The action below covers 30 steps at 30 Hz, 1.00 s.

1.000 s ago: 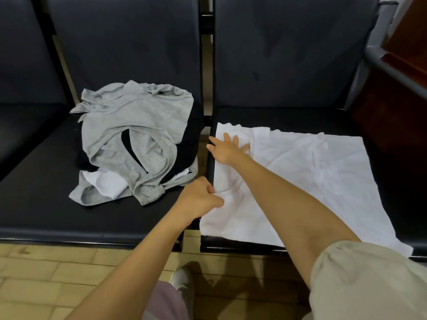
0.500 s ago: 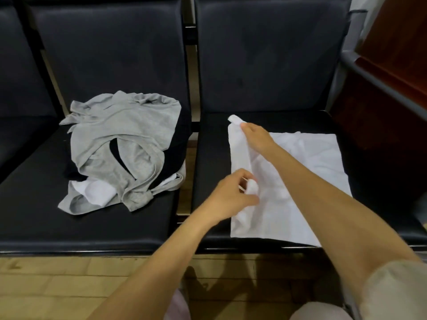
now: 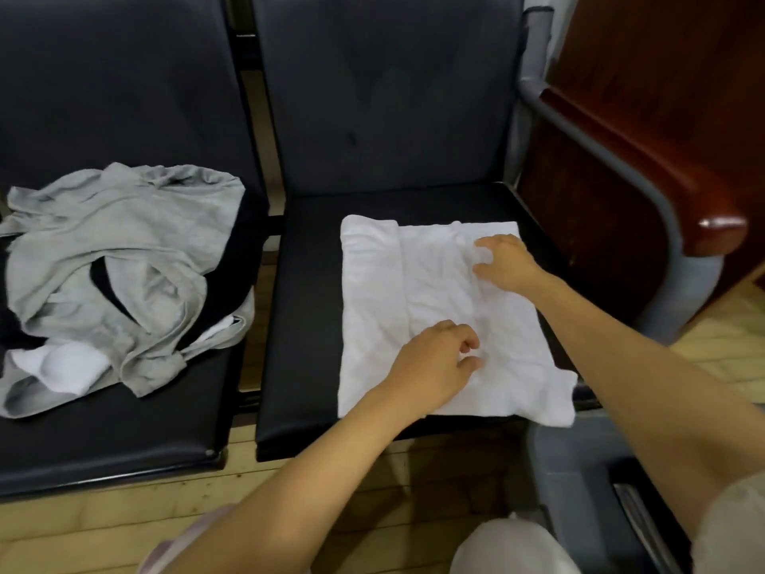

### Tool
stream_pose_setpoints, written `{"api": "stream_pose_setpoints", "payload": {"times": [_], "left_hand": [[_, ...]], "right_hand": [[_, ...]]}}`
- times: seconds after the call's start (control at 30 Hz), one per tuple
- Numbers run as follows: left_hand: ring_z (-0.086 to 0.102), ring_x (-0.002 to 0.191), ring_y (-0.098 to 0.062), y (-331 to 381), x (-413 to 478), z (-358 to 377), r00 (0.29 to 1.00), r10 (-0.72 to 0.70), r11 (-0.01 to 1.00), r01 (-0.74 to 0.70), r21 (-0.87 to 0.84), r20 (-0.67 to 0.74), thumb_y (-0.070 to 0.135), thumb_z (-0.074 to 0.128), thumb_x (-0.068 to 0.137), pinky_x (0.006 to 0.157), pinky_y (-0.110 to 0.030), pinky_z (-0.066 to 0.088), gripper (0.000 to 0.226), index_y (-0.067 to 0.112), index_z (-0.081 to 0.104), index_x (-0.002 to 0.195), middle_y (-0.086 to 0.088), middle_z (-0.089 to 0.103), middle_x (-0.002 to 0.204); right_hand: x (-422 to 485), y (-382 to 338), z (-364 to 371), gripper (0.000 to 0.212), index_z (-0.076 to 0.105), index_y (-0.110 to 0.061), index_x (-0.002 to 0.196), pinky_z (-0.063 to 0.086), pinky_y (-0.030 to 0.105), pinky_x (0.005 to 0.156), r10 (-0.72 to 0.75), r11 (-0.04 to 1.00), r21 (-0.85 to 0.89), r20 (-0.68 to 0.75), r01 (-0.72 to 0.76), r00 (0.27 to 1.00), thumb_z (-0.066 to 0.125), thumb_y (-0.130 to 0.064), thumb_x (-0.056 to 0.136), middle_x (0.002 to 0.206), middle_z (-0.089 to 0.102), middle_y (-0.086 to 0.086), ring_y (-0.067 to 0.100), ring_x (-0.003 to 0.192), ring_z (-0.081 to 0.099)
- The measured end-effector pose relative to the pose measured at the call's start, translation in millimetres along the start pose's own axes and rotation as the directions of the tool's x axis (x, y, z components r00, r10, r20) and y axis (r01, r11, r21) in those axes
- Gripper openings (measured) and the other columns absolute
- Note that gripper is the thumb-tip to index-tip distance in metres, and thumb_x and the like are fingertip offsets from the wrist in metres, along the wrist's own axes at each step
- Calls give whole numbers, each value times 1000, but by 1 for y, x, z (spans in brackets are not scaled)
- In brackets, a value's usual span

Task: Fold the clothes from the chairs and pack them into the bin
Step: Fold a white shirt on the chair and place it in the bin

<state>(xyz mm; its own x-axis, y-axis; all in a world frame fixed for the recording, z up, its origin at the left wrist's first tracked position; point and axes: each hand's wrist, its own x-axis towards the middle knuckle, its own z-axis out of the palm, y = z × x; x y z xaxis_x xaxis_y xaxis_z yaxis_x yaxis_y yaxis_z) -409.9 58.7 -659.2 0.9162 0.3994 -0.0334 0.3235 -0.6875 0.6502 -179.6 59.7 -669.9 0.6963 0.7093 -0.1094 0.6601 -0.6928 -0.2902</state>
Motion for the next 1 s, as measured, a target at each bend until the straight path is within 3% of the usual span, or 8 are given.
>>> {"api": "stream_pose_setpoints", "payload": {"times": [0.23,0.33,0.4,0.53,0.67,0.77,0.9,1.0], "left_hand": [[44,114,-25,32,23,50,956,277,919,-293,265,98,36,56,94,95,-35,39,41,18,56,130,-7,50,127],[39,115,-24,38,29,67,916,371,837,-401,372,152,50,65,82,96,-37,34,60,22,50,133,-5,45,129],[41,111,-26,36,31,77,893,413,772,-447,452,178,43,74,75,90,-40,37,66,22,48,132,-7,46,126],[56,88,-29,36,31,84,883,469,796,-427,429,8,23,72,76,70,-37,48,37,13,64,110,-11,58,104],[53,86,-20,49,24,61,951,257,966,-248,70,-170,19,58,92,69,-28,41,19,8,59,107,-6,51,107],[48,68,-11,53,13,36,967,35,987,-73,-141,-253,20,56,91,59,-22,37,9,17,48,91,5,50,81],[55,70,-11,35,-11,4,982,-88,976,52,-210,-169,21,58,89,63,-23,45,19,22,42,99,6,53,83],[56,71,-12,18,-27,-14,989,-129,982,117,-145,-74,24,58,89,66,-25,48,35,31,36,115,3,55,91]], "right_hand": [[3,44,-8,63,19,-33,151,6,46,119,62,998,17,113,-65,992,49,-43,96,161,1,8,29,148,-4],[13,46,-5,63,18,-33,152,-4,47,118,77,993,72,194,-92,978,47,-45,96,162,0,0,24,148,-7],[15,49,-7,68,17,-27,153,-5,46,119,82,982,149,204,-114,976,50,-43,96,162,-1,-2,22,148,-6],[8,53,-12,68,16,-20,153,0,42,119,91,956,260,177,-135,980,51,-36,97,161,2,4,25,148,-1],[9,50,-13,68,25,-19,151,19,39,118,118,859,478,167,-185,979,58,-32,94,158,19,9,27,144,22],[10,34,-24,62,29,-19,150,37,31,103,115,766,620,127,-169,985,57,-23,95,153,31,8,25,132,41],[17,-11,-33,57,35,-17,147,42,39,105,54,783,617,64,-83,996,57,-25,95,145,41,12,27,124,48],[21,-49,-23,57,33,-15,148,40,34,103,-60,861,509,65,19,996,54,-24,96,146,39,10,26,128,44]]}}
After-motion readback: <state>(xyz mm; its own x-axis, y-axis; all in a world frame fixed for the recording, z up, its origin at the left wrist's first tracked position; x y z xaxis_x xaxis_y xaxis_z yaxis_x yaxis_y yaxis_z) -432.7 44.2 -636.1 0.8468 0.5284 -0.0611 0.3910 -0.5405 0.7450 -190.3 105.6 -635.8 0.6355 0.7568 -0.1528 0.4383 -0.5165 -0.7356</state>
